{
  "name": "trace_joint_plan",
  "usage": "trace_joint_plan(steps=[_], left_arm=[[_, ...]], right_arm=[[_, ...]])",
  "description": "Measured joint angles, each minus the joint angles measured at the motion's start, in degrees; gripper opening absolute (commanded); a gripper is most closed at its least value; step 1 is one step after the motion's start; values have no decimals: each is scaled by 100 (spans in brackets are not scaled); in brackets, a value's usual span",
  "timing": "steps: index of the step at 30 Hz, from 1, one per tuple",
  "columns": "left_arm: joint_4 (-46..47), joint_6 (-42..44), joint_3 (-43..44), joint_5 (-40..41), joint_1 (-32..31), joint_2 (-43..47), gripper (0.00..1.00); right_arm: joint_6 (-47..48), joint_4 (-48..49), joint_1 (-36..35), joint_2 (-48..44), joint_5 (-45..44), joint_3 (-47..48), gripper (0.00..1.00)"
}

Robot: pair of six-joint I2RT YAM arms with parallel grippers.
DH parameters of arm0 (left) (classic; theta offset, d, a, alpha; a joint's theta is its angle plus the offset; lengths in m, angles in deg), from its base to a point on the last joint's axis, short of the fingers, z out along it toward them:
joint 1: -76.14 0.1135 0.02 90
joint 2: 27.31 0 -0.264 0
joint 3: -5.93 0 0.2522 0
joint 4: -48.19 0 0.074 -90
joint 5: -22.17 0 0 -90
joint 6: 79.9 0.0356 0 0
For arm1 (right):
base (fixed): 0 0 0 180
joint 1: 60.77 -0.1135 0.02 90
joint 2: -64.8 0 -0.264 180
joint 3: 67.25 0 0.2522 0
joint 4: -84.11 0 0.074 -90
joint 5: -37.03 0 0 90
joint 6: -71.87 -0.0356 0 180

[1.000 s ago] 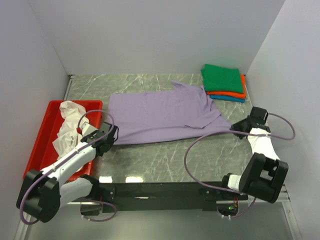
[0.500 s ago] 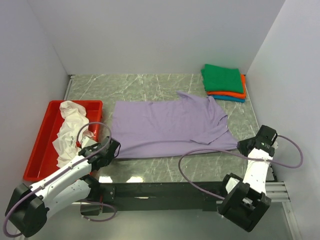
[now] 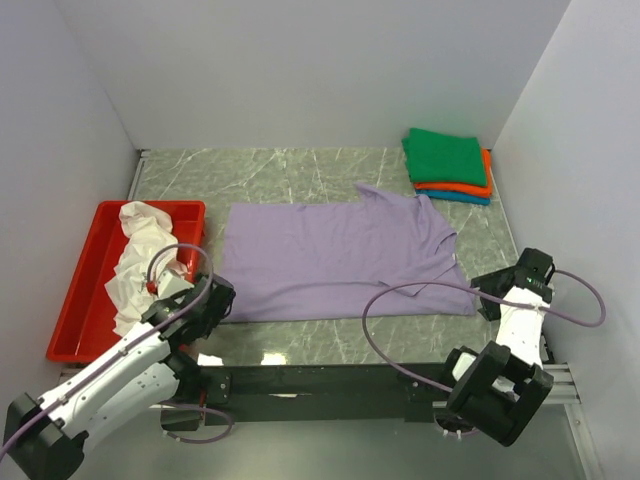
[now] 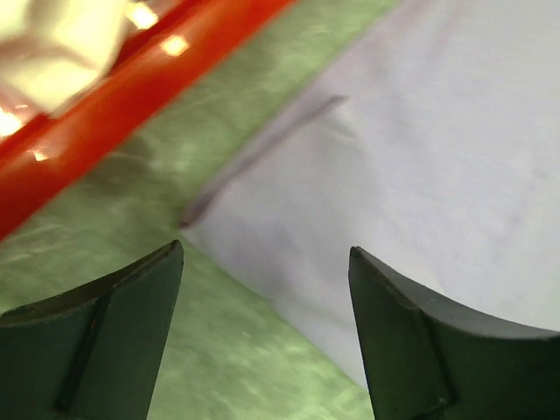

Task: Fold and stack the t-shirts
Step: Fold the tshirt

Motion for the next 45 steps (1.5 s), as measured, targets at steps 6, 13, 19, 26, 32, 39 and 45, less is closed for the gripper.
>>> trace_joint_plan(steps=[6,13,19,26,32,39,45], left_arm=[[37,514,608,107,0,17,80],[203,710,1093,428,0,-1237,62],[540,861,1259,494,87,-2194,51],[1102,1187,1429,372,597,-2903,43],[1482,1412,1412,192,852,-3023,42],[1685,1558,1366,39,909,-3023,41],[1714,1609,1366,4,909,-3014,41]], right_arm=[[79,308,-667,26,55,17,64],[-133,527,-2166,-48,-173,133,61],[-409,758,-3067,-527,-251,-155,59],[-750,826,-3768,-651,-260,-623,57],[-935,1082,-4030,-420,-164,-861,57],[-1045,1419,-4089,-17,-28,-962,56],[-1060,1609,-4138,168,4,-944,56]])
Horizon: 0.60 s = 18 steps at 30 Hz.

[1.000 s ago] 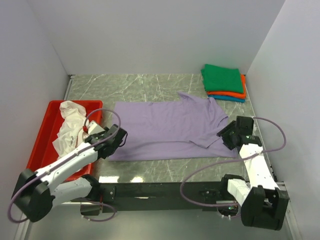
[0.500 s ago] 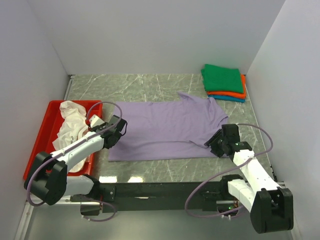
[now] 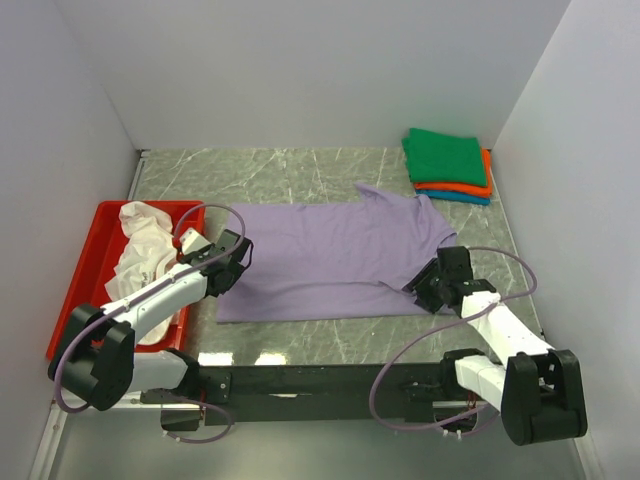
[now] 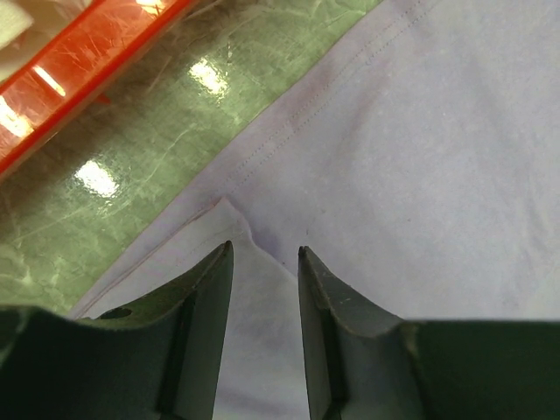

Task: Fold and stack the t-shirts
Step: Fold the tshirt

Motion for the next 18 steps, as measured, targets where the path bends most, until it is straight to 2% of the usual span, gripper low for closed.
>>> trace_joint_plan(steps=[12,18], left_arm=[[48,155,13,-17,26,2,40],[52,254,81,-15,28,48,40]], right_arm=[[20,479,-31,647,151,315,44],[59,619,-155,1128,170,761,40]])
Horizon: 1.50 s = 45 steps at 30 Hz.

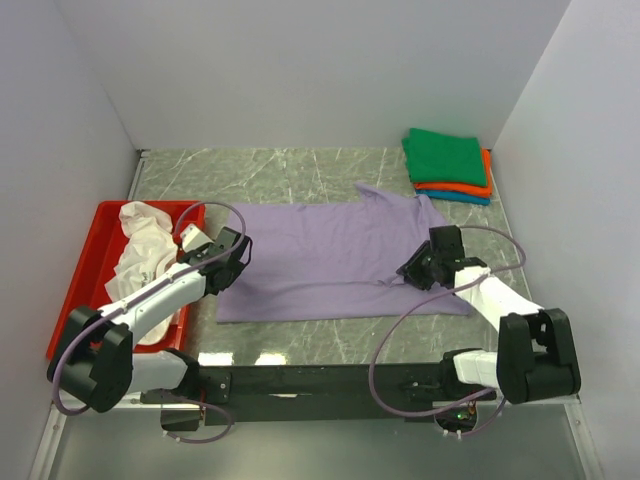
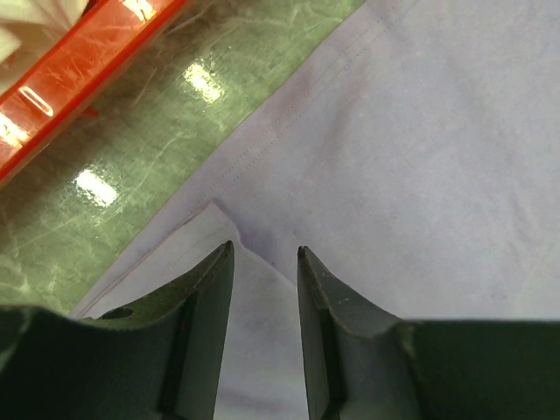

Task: Fold and stack the t-shirts
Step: Fold the tshirt

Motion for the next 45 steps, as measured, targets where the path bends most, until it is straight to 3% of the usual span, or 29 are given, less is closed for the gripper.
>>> trace_joint_plan(steps=[10,17,21,30,37,45], left_arm=[[-7,85,59,-4,9,63,40],[-9,184,59,-4,26,186,40],[-7,203,59,-9,31,192,40],[44,339,59,-111,31,192,42],[94,442,61,-214,33,197,42],[101,483,61,-240,35,238,42]], right_arm=[[142,221,-339,1071,44,841,22],[208,216,-496,1331,2,1032,22],[240,-35,-505,1003,-264,1019,24],[229,-378,-505,-752,-785,240,31],[232,-496,-505,-844,-732,-433,33],[212,-457,-505,-868,-706,-553,35]])
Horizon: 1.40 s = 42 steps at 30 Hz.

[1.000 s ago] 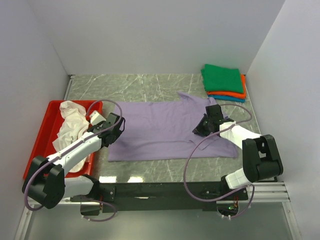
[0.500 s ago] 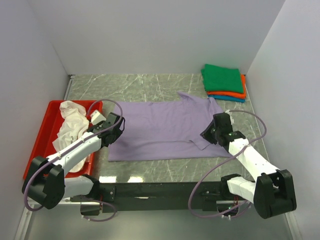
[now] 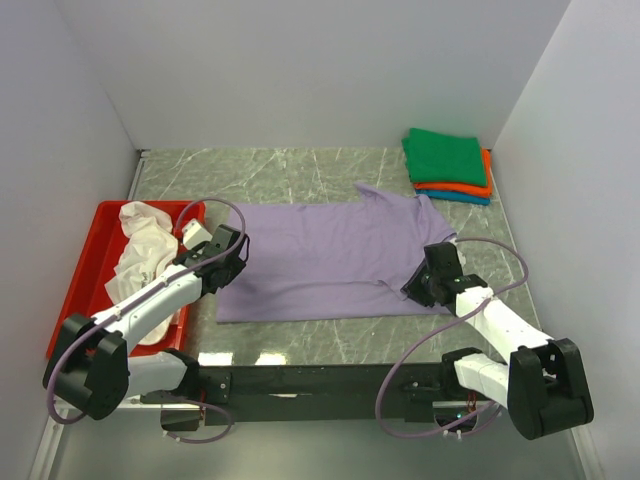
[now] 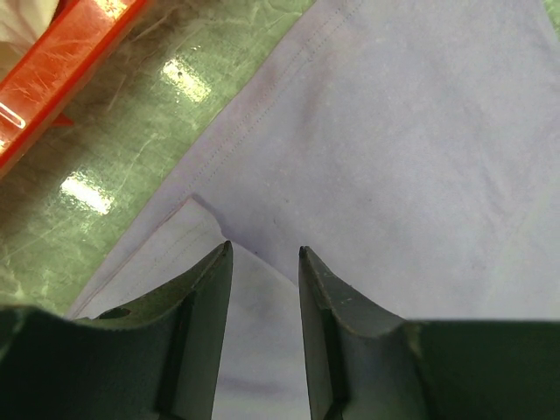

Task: Fold and stack the t-shirts
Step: Fold the tshirt

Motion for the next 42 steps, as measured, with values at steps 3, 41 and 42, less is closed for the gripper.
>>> trace_joint_plan(steps=[3,41,42], left_arm=[[0,0,0,2,0,26,42],[-26,129,210,4,0,-2,41],[-33,140,223,4,0,-2,41]], right_arm=[[-2,37,0,2,0,-70,36],[402,302,0,2116,22,1709,0],[448,289,-2,2277,22,1834,0]])
